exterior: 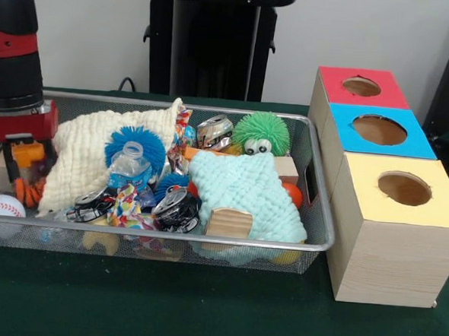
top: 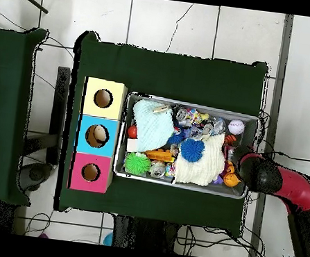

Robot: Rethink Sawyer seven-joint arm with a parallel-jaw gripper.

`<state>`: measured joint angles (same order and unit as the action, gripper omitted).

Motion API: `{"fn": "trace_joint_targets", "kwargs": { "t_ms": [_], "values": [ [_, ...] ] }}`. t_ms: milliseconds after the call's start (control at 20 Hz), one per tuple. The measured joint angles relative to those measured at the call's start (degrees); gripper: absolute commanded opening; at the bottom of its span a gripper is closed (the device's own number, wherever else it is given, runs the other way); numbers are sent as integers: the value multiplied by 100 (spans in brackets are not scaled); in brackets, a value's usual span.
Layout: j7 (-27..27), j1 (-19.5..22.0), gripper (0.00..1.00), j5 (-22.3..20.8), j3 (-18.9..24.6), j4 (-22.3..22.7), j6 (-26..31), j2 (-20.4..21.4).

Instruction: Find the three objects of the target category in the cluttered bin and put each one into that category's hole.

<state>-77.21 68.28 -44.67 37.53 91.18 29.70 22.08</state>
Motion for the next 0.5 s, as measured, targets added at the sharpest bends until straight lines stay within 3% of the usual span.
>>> {"fn": "trace_joint_targets", "kwargs": {
  "t_ms": [500],
  "values": [
    [0,-132,100,-35,-1,17,-109,-4]
  ]
}}
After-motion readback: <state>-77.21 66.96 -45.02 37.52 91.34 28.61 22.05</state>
